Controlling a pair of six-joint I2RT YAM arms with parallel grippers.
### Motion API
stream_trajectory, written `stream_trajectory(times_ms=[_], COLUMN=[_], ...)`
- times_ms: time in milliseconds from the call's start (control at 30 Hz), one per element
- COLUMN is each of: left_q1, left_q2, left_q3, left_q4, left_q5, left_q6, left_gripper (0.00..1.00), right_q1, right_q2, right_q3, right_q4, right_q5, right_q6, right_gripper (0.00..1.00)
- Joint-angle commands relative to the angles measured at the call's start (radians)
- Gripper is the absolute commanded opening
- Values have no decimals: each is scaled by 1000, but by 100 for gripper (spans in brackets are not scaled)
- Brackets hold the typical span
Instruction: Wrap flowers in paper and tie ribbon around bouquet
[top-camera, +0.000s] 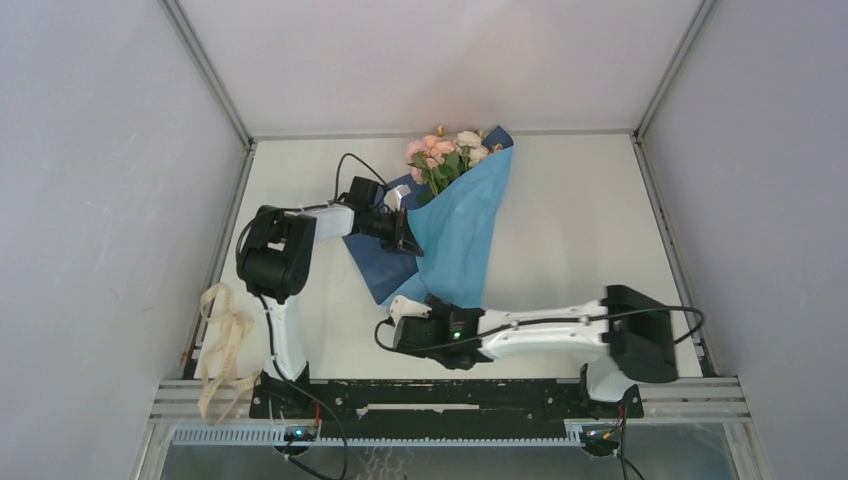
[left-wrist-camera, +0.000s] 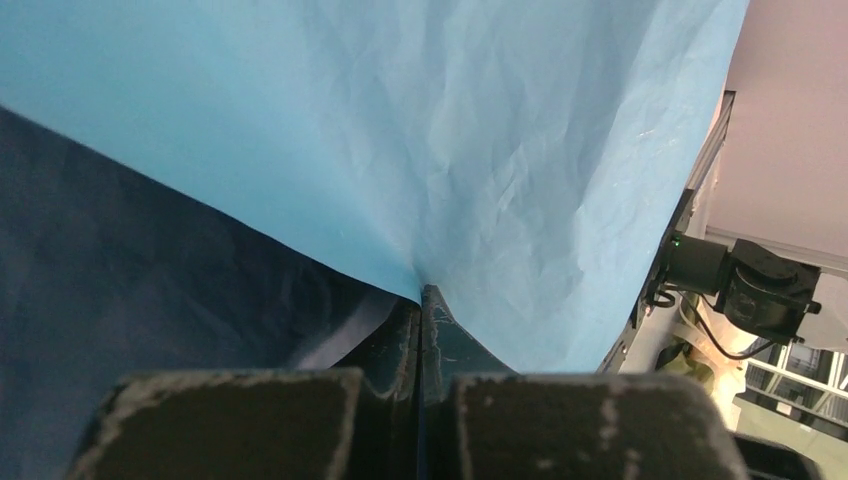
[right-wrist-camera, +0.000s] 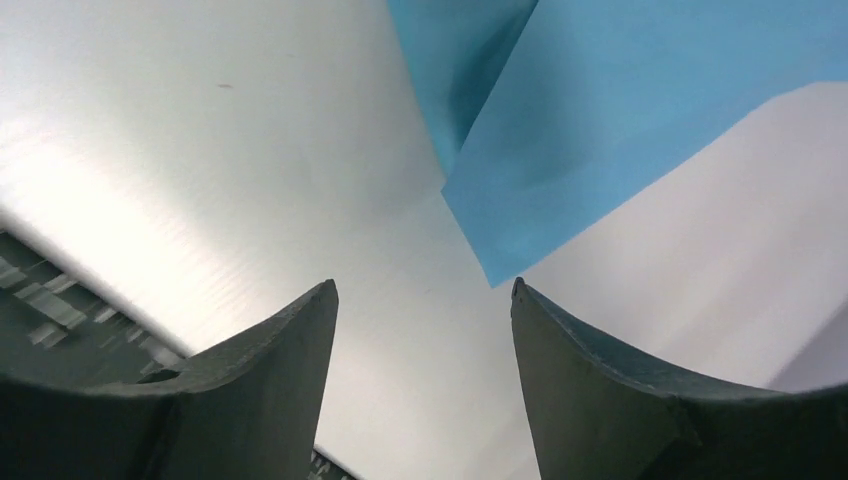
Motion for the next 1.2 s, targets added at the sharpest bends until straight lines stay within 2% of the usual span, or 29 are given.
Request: stream_trajectory(times_ms=[0,100,200,333,467,533,667,767,933,1033,1167], left_q1=[-2,-2,-2,-2,-1,0,-2,-3,-4,-5,-12], left_q2=[-22,-31,-49,-93,-132,-147,-138,-112,-98,-111,-100], left_q3=[-31,-38,-46,-60,-71,-80,-89,-102,-96,-87,-56], left_q4=[53,53,53,40,26,26,17,11,-1,-11,-61], left_q5=[-12,-11,-18,-25,-62,-91,-109,-94,-99,-116,-141], left_q6=[15,17,22,39,73,95,116,107,102,108,144], left_gripper=[0,0,0,0,0,0,0,0,0,0,0], right_q1=[9,-94,-252,-443,-493,-506,-539,-569,-759,-915,-1063], right_q2=[-226,-335,-364,-253,-119,-88,-104,-182,-287,-208,33], right_q3=[37,16,-32,-67,-128,-177,-268,-279,-273,-235,-77], right_q4=[2,112,255,371,407,416,444,452,601,739,822], right_q5=[-172,-389,-443,-534,-511,-506,-551,-650,-906,-1031,-1150], right_q6=[-56,-49,26,178,273,322,370,327,295,345,401], right_gripper=[73,72,70,58,45,41,40,42,44,41,36])
